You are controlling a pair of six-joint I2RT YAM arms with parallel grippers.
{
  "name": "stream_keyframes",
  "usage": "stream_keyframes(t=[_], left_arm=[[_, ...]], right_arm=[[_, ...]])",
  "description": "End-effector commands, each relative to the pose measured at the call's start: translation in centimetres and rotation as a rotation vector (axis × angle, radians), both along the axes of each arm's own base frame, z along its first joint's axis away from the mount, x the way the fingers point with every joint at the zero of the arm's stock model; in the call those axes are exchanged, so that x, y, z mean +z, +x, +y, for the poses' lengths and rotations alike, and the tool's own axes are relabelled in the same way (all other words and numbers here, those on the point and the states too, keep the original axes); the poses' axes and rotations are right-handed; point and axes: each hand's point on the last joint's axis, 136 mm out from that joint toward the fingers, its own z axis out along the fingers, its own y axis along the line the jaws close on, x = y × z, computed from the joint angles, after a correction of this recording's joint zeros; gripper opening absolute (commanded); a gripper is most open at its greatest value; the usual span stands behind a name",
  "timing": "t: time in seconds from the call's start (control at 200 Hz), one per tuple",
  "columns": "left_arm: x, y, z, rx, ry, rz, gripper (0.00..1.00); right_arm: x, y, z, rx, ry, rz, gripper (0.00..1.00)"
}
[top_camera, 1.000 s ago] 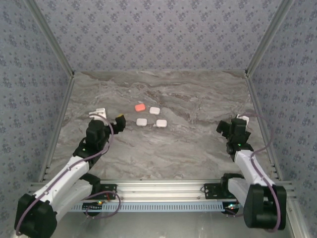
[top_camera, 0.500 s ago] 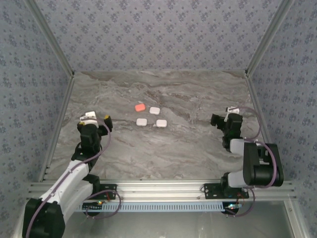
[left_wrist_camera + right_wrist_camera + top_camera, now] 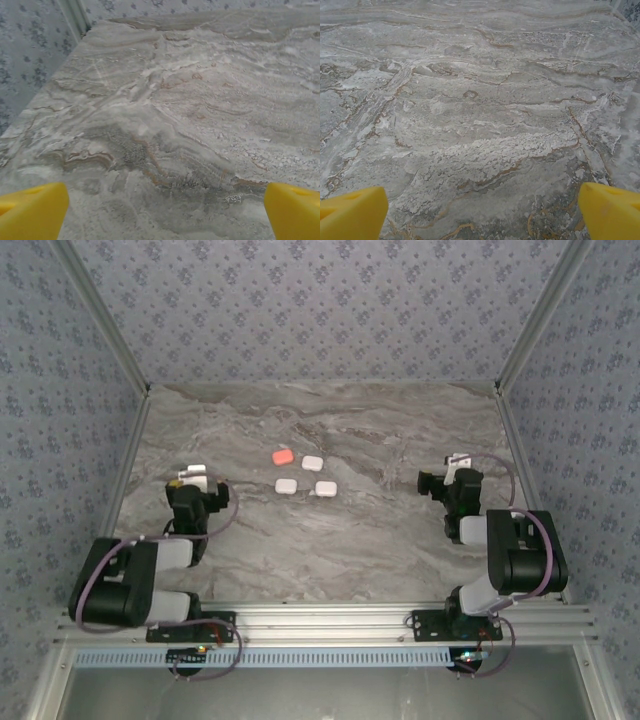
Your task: Insert the wireless bluetooth earbuds into the charging case
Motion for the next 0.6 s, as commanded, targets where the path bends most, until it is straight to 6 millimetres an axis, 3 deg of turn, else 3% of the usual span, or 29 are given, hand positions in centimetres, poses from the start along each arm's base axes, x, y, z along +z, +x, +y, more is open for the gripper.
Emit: stream_keyframes(t=[0.0, 0.15, 0.18, 0.595], left_arm=[[2.5, 2.3, -0.9, -0.068, 0.018, -0.108, 0.99], [0.9, 4.4, 1.3, -0.015, -0.079, -0.059, 0.99], [0.2, 4.6, 1.5, -0.002, -0.088, 0.018, 0.99], [0.2, 4.8, 1.3, -0.043, -0.123, 0.019, 0.99]], right_arm=[[1.5, 1.1, 0.2, 0.017, -0.018, -0.053, 1.0], [1.5, 1.0, 0.2, 0.016, -0.019, -0.051, 1.0], [1.5, 1.0, 0.2, 0.016, -0.018, -0.052, 1.0], [1.5, 1.0, 0.3, 0.017, -0.023, -0.052, 1.0]])
